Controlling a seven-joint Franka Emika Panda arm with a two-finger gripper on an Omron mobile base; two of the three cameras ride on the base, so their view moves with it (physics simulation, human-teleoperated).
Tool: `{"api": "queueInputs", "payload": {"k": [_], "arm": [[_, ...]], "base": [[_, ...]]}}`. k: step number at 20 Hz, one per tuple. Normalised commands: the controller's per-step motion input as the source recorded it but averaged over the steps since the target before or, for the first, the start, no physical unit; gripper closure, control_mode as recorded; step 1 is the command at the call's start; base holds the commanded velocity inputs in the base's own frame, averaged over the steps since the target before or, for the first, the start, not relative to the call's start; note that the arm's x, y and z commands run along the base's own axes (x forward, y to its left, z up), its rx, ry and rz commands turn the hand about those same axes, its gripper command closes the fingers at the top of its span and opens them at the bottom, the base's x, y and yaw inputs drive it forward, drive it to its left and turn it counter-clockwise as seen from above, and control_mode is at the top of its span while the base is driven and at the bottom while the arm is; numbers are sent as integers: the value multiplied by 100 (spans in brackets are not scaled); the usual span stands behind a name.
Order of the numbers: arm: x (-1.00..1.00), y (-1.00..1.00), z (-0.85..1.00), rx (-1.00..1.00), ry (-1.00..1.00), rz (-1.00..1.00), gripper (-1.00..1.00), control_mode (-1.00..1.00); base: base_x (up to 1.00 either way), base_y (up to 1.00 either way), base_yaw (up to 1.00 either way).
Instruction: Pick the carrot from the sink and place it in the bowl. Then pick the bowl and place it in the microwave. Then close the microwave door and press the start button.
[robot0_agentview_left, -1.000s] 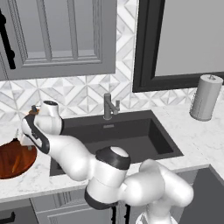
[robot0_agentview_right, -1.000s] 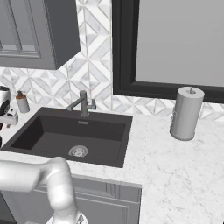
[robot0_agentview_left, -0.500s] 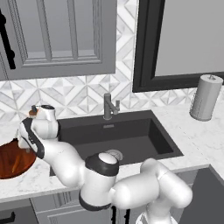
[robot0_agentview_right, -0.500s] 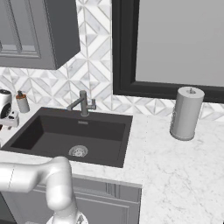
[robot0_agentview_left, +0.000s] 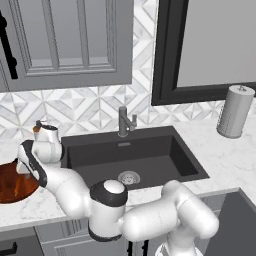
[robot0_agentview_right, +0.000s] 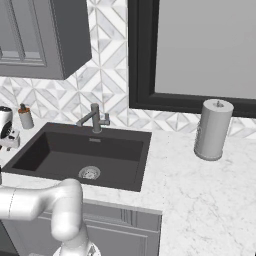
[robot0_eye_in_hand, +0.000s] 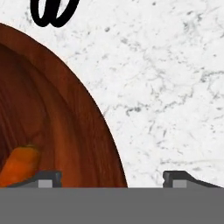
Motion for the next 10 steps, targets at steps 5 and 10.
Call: {"api": "queueInputs", "payload": {"k": [5,10], "arm": [[-1,7,-2,2,0,0,100,-100],[-16,-7,6,3,0,0,100,-100]], "base": [[0,0,0],[0,0,0]]}}
